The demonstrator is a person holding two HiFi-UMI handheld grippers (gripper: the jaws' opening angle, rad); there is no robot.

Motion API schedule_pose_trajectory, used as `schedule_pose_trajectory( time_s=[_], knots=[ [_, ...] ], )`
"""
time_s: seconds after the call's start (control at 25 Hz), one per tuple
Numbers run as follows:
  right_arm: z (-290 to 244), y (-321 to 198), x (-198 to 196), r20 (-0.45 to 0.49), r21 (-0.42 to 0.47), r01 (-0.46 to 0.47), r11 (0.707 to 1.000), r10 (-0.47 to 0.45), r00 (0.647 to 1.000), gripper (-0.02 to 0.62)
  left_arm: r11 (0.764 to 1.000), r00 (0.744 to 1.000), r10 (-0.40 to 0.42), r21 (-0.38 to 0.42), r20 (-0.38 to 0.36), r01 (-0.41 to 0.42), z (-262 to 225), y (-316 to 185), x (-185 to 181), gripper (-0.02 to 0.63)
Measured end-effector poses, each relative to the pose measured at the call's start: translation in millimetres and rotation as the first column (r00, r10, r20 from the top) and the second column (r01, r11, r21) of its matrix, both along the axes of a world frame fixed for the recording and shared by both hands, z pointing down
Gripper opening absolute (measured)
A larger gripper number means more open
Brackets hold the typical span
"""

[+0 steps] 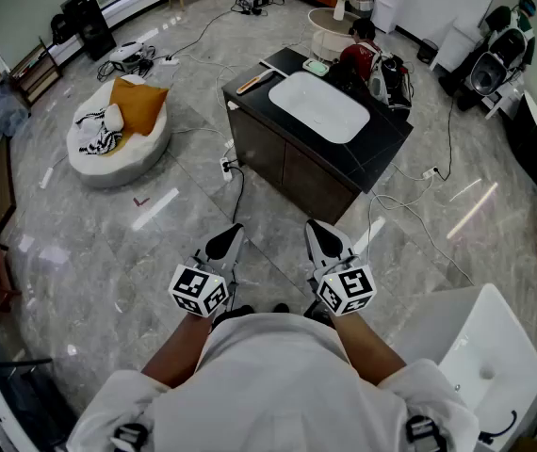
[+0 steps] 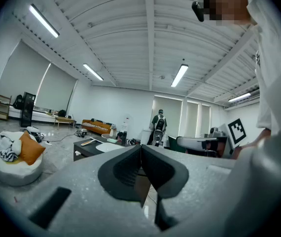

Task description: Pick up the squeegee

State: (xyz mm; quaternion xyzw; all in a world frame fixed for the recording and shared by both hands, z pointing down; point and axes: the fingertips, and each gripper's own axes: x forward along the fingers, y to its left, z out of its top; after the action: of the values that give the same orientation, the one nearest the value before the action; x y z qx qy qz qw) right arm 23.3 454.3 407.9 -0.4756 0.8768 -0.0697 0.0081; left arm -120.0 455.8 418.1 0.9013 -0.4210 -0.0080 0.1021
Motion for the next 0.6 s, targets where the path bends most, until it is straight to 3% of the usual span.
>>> schedule_pose_trajectory(
  time_s=[0.44,0.6],
  knots=[
    [4.4,5.9,24.1,0.038,-0.005,0.004,1.0,-0.004,0.999,0.014,1.0,1.0,0.0,-0.014,-0.003,0.0,4.6,12.2,18.1,0.017],
    [9.5,2.3,37.0,0.102,-0.014,-0.002,1.0,0.004,0.995,0.015,1.0,1.0,-0.005,-0.028,-0.006,0.004,10.8,16.2,23.8,0.015]
  ],
)
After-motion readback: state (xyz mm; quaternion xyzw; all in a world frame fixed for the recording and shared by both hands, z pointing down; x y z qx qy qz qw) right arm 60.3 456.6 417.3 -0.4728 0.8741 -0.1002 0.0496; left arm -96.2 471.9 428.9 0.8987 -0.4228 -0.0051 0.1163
